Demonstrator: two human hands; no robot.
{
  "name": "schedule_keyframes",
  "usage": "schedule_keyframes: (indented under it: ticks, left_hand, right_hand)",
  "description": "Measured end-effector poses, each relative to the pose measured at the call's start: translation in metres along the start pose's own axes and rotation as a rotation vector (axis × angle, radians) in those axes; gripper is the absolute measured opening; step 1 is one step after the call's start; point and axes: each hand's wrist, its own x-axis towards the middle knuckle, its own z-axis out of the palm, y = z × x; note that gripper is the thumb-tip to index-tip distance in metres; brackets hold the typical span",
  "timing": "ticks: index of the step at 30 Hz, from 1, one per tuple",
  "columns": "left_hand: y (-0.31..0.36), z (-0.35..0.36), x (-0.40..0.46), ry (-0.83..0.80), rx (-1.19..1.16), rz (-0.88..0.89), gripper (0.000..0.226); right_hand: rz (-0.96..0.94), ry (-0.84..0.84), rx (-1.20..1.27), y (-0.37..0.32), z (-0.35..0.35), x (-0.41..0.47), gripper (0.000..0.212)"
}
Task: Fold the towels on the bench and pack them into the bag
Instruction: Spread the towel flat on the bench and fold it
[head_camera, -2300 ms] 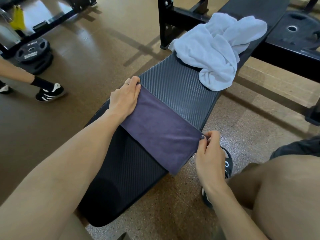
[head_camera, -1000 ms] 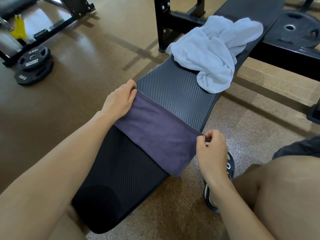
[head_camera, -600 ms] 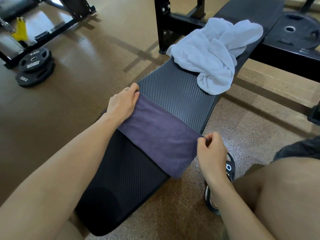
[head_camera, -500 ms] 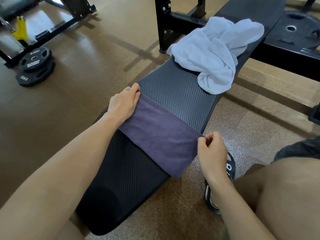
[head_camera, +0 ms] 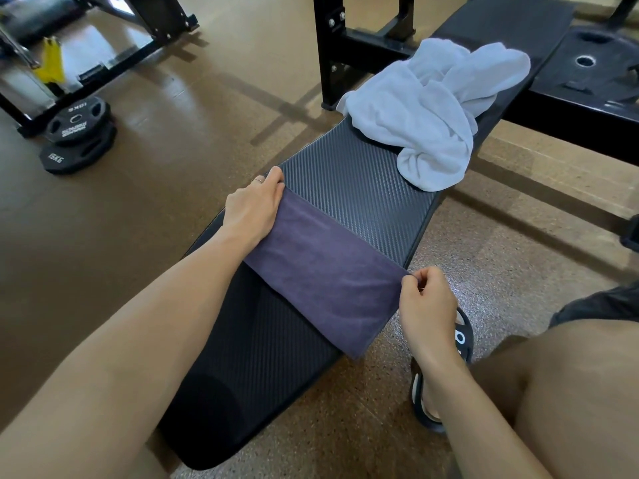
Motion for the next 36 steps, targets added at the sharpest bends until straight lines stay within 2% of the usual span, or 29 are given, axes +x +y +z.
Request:
schedule_keyframes:
  ticks: [8,10,11,13,15,17,19,22,26,29,31,33,35,36]
  left_hand:
    - [0.005,-0.005,0.003,-0.066,0.015,-0.038,0.026]
    - [0.005,-0.013,-0.003,-0.108,0.057,-0.085,0.038]
    - [0.004,-0.018,-0.010,-0.111,0.138,-0.094,0.049]
    - [0.008,-0.026,-0.033,-0.033,0.285,-0.052,0.062]
    - [0.020,-0.029,-0.063,0.001,0.200,0.080,0.063]
    - [0.031,-0.020,-0.093,-0.091,0.072,0.199,0.063]
    - [0.034,-0.003,-0.114,-0.212,0.034,0.216,0.063]
    - [0.026,0.011,-0.121,-0.270,0.029,0.184,0.062]
    - [0.031,-0.005,-0.126,-0.235,0.104,0.176,0.067]
    - [0.045,-0.022,-0.153,-0.154,0.058,0.251,0.071]
    - [0.061,-0.025,-0.178,-0.159,0.044,0.344,0.079]
    - [0.080,-0.022,-0.203,-0.155,0.049,0.413,0.088]
    - [0.101,-0.014,-0.220,-0.153,0.113,0.464,0.086]
    - [0.109,-0.010,-0.224,-0.147,0.143,0.468,0.078]
  right_hand:
    - [0.024,-0.001,0.002,0.000,0.001,0.003,0.010]
    - [0.033,-0.011,0.003,0.000,0.000,0.001,0.004]
    - [0.008,-0.005,-0.027,0.000,-0.001,0.000,0.010]
    - [-0.169,0.068,-0.190,-0.001,-0.001,-0.005,0.033]
    - [-0.434,0.149,-0.387,-0.008,0.003,-0.014,0.049]
    - [-0.674,0.079,-0.546,-0.016,0.013,-0.022,0.057]
    - [-0.765,-0.062,-0.719,-0.010,0.025,-0.021,0.060]
    - [-0.691,-0.215,-0.892,0.007,0.028,-0.014,0.065]
    - [-0.685,-0.322,-0.897,0.002,0.019,-0.009,0.062]
    - [-0.602,-0.275,-0.719,-0.009,0.002,-0.001,0.063]
    - [-0.479,-0.241,-0.591,-0.015,-0.011,0.008,0.057]
    - [-0.356,-0.281,-0.491,-0.021,-0.021,0.014,0.056]
    - [-0.247,-0.335,-0.397,-0.027,-0.027,0.019,0.057]
    - [-0.232,-0.347,-0.375,-0.029,-0.028,0.021,0.057]
